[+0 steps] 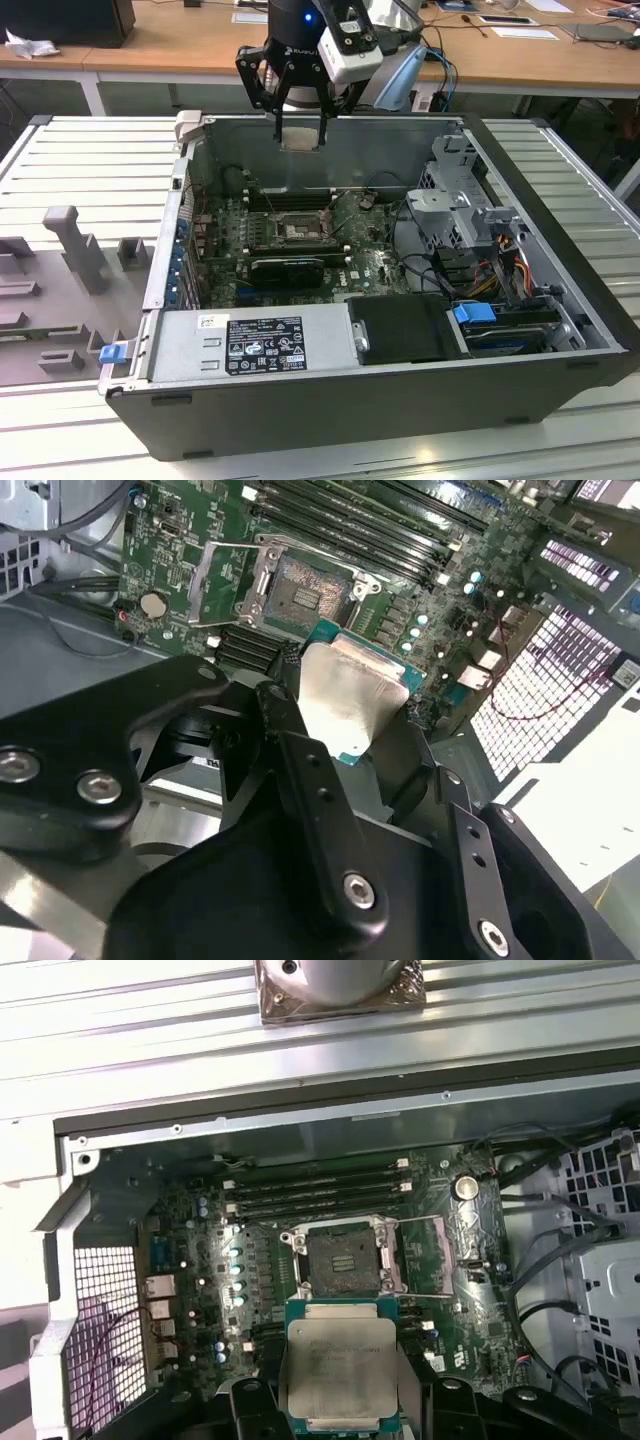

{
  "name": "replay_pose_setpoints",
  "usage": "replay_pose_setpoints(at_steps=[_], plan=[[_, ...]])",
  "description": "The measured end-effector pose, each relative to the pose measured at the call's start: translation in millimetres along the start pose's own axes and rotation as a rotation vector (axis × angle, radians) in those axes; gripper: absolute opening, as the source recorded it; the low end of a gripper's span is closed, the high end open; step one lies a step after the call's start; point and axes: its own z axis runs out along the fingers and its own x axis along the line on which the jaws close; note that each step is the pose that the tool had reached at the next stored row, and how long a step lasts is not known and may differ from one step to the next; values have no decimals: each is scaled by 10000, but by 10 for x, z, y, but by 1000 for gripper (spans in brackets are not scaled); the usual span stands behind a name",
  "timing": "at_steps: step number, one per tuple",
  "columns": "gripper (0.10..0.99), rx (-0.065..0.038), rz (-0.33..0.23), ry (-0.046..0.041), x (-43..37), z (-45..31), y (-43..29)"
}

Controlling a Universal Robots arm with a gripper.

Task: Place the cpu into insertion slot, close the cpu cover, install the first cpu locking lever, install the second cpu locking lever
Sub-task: 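Place the cpu into insertion slot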

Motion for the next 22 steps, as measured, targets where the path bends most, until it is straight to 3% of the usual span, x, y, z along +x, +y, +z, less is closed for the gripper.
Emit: replay_pose_setpoints(at_steps=[8, 11, 22], plan=[[529, 4, 246, -14, -2, 25, -2], [529, -7, 819, -65, -1, 25, -2], [529, -30, 2052, -175, -1, 28, -2]])
